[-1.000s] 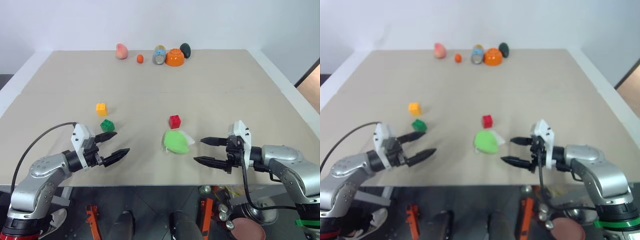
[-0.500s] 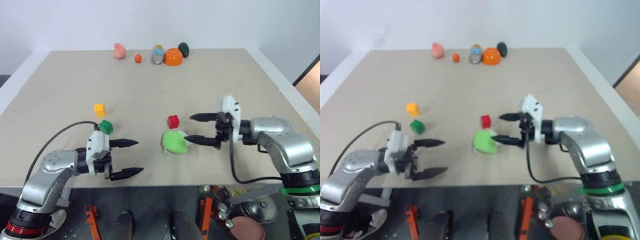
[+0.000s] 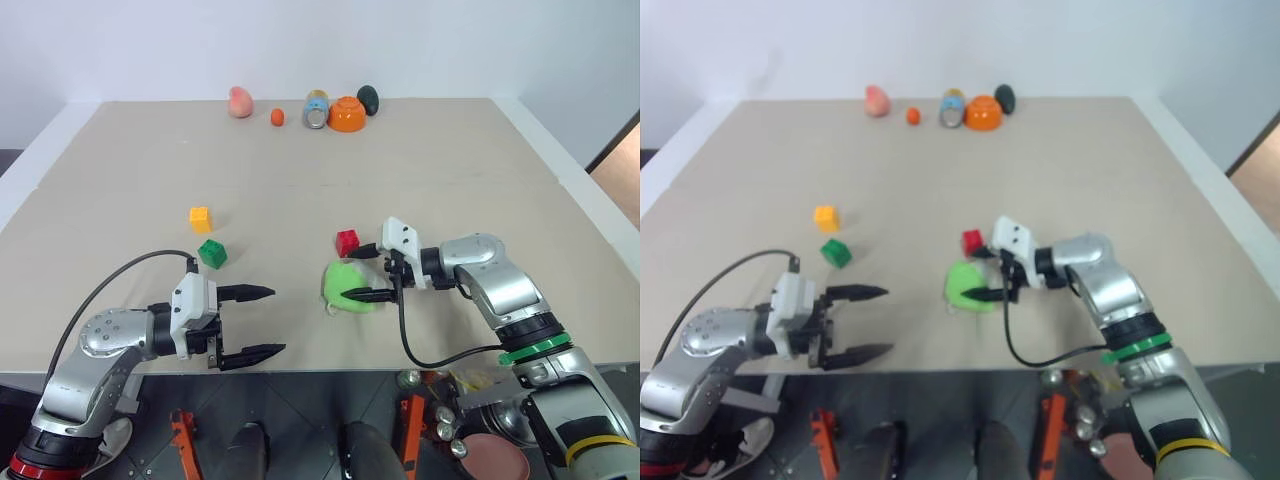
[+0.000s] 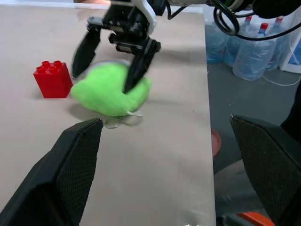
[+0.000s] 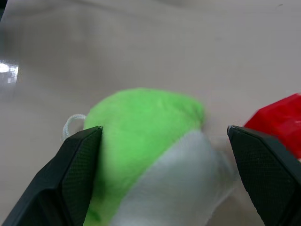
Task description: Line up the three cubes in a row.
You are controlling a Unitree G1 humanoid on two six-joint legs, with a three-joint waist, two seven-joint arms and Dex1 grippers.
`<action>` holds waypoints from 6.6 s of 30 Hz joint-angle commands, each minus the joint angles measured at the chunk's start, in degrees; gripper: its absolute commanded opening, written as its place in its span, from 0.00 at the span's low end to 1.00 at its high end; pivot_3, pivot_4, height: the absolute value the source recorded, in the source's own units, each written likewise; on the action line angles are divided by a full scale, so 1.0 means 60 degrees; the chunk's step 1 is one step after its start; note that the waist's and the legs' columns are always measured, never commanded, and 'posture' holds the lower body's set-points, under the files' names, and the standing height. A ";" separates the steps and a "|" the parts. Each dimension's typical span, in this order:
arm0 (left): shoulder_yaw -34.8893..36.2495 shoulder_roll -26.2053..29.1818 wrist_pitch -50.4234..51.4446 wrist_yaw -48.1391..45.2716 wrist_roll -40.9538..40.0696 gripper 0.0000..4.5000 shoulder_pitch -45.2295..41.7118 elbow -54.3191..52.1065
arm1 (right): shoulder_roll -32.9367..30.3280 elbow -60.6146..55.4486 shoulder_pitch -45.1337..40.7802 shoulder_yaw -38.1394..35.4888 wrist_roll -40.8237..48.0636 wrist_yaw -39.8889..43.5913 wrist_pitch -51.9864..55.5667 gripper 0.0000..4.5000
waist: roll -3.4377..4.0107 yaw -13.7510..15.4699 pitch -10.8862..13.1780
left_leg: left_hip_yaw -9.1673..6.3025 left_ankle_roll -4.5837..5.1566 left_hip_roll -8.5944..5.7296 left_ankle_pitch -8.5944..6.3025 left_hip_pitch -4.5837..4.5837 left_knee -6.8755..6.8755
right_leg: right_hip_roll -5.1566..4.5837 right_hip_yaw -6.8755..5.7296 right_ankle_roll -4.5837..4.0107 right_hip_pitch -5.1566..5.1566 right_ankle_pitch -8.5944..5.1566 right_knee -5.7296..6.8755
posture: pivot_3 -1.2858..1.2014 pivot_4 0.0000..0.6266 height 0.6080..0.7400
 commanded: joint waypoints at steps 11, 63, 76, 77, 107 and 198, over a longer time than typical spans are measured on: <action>-0.0078 -0.0320 -0.0667 0.0085 0.0234 1.00 -0.0004 0.0285 | 0.0027 0.0322 0.0318 -0.0048 -0.0502 0.0306 -0.0487 0.20 | 0.0000 0.0002 -0.0002 | 0.0001 -0.0020 0.0011 0.0037 0.0018 0.0005 | 0.0009 0.0001 -0.0052 0.0011 0.0028 0.0000 | 0.52 0.24 0.99; -0.0751 -0.1764 -0.0890 0.0415 0.0466 1.00 -0.1628 0.1769 | -0.0293 0.6058 -0.3181 -0.4483 -0.1183 -0.8290 -0.2225 0.99 | 0.0008 -0.0162 -0.0001 | 0.0142 -0.0009 0.0121 0.0057 0.0023 0.0001 | 0.0118 0.0105 -0.0074 -0.0016 0.0081 -0.0012 | 0.52 0.24 0.99; 0.0205 -0.0815 -0.0714 0.0151 0.0257 1.00 -0.1583 0.2267 | -0.0293 -0.2602 0.1511 -0.2798 -0.0054 -0.4857 0.1409 0.99 | 0.0014 -0.0134 -0.0002 | 0.0149 0.0011 0.0172 0.0044 0.0025 -0.0008 | 0.0158 0.0091 -0.0095 -0.0019 0.0067 -0.0011 | 0.52 0.24 0.99; 0.0232 -0.0801 -0.0751 0.0148 0.0291 1.00 -0.1593 0.2331 | -0.0217 -0.3167 0.1851 -0.2691 0.0089 -0.4827 0.1826 0.99 | 0.0015 -0.0134 -0.0002 | 0.0150 0.0011 0.0171 0.0044 0.0024 -0.0005 | 0.0156 0.0091 -0.0096 -0.0020 0.0067 -0.0012 | 0.52 0.24 0.99; 0.0456 -0.1301 -0.0621 0.1058 0.0154 1.00 -0.1574 0.2313 | 0.2688 -0.4479 0.1252 -0.1884 -0.0192 -0.7820 0.6625 0.99 | 0.0011 -0.0152 -0.0004 | 0.0153 0.0006 0.0189 0.0048 0.0015 -0.0002 | 0.0170 0.0088 -0.0114 -0.0039 0.0082 -0.0010 | 0.52 0.24 0.99; 0.3410 0.0905 0.2589 0.1360 -0.2915 1.00 0.1892 -0.1249 | 0.2167 0.6805 -0.2859 0.0125 -0.1967 0.2750 -0.4876 0.27 | -0.0021 -0.0386 0.0015 | 0.0169 -0.0003 0.0266 0.0044 0.0007 -0.0039 | 0.0243 0.0098 -0.0173 -0.0091 0.0089 -0.0007 | 0.52 0.24 0.99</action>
